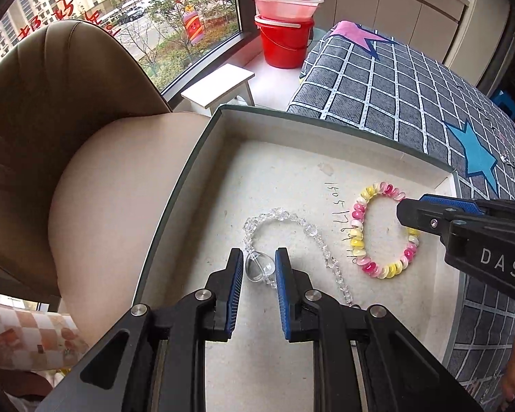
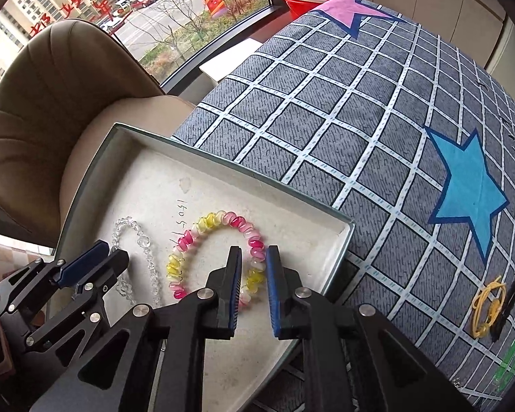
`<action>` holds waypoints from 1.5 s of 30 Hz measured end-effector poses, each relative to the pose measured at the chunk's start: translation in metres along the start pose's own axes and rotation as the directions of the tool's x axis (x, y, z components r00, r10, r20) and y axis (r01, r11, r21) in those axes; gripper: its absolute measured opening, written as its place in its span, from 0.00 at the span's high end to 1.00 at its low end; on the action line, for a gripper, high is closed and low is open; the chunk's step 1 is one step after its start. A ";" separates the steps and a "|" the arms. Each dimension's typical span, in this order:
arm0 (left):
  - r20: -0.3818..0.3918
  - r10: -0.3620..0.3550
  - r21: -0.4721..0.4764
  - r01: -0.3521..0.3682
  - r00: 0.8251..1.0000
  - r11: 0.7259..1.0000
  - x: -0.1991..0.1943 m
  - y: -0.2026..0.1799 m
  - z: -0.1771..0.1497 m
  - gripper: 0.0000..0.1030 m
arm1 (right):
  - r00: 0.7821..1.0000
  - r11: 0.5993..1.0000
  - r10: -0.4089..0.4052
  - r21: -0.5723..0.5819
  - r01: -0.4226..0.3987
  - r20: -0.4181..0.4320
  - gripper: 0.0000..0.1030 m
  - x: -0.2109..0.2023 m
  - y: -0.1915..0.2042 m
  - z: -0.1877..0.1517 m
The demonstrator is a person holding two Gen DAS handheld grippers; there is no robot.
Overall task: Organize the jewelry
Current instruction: 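Carry both bracelets into the white tray and open both tools, then move both tools back over the jewelry on the table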
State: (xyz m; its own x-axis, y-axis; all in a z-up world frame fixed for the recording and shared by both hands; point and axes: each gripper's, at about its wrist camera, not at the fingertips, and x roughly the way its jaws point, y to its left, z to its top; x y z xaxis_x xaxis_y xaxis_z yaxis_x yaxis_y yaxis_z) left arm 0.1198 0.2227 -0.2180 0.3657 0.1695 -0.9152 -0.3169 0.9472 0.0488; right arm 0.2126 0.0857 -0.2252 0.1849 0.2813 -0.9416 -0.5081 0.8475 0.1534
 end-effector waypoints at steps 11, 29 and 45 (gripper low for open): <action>0.062 0.033 0.026 -0.035 0.998 0.999 -0.033 -0.007 -0.003 0.00 | 0.991 0.994 0.059 0.083 -0.069 0.118 0.45 -0.063 -0.019 -0.011; 0.010 -0.051 0.247 0.047 0.999 0.968 -0.097 -0.111 -0.046 0.00 | 0.995 0.921 -0.005 0.388 -0.033 0.097 0.21 -0.136 -0.124 -0.145; -0.136 -0.128 0.326 0.166 0.982 0.931 -0.078 -0.209 -0.057 0.00 | 0.987 0.785 -0.159 0.607 0.126 0.001 0.21 -0.171 -0.235 -0.247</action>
State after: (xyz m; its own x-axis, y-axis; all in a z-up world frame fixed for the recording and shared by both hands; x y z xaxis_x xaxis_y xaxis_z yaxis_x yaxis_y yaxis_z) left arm 0.1078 -0.0044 -0.1794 0.2808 0.0084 -0.9597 0.0514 0.9984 0.0238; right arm 0.0926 -0.2725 -0.1745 0.2647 0.1434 -0.9536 0.1350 0.9736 0.1839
